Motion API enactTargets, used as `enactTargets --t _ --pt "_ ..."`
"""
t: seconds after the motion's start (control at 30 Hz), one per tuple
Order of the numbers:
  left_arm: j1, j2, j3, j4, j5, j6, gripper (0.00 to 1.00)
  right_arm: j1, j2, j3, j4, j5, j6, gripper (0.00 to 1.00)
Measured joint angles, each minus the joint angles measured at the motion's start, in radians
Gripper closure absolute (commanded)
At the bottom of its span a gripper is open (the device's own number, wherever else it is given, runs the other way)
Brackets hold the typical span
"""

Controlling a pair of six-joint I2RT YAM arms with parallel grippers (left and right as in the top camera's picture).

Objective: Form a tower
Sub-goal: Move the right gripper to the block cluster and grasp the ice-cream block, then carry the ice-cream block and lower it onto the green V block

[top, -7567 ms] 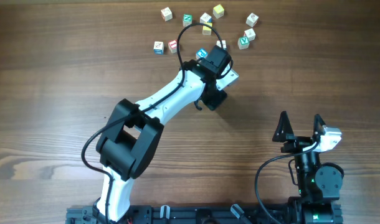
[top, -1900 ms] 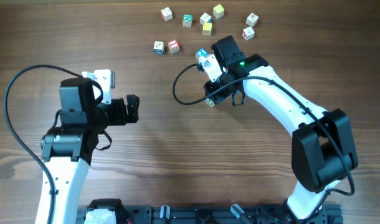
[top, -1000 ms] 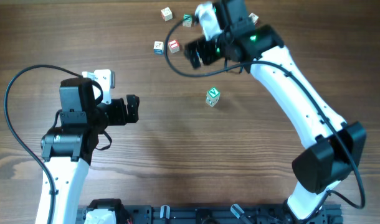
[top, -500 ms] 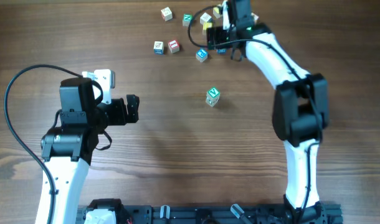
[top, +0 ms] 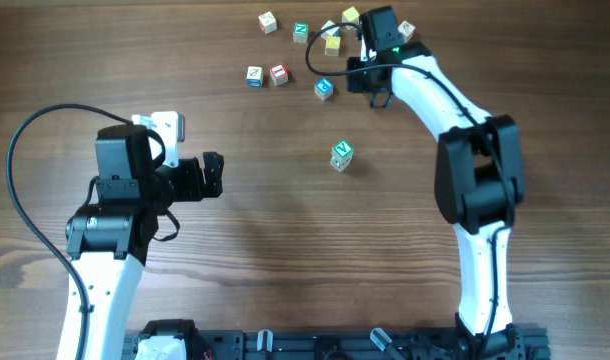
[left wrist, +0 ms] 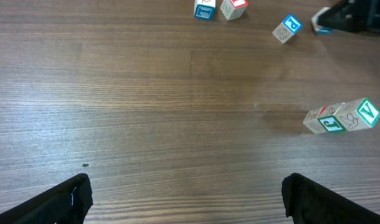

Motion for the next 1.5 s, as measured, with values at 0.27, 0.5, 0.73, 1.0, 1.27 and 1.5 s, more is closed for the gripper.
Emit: enactTargets --t 0.27,0.5,0.73,1.0,1.27,1.5 --pt "0.0 0.0 0.0 -0.001 0.0 0.0 0.0 0.0 -0.532 0.002 -0.272 0.0 0.0 0.75" --pt "0.0 0.0 0.0 0.0 0.0 0.0 0.0 0.0 -0.734 0.002 -0.448 0.0 0.0 0.71" --pt "0.0 0.0 0.0 0.0 0.0 0.0 0.0 0.0 -0.829 0.002 -0.546 0.0 0.0 0.69" --pt "0.0 0.0 0.0 0.0 0.0 0.0 0.0 0.0 -0.948 0.002 -0.648 0.0 0.0 0.69" --pt "0.0 0.0 0.0 0.0 0.0 0.0 0.0 0.0 -0.842 0.002 -0.679 -0.097 0.0 0.69" --pt "0.0 0.0 0.0 0.0 0.0 0.0 0.0 0.0 -0.722 -0.049 -0.671 -0.153 0.0 0.69"
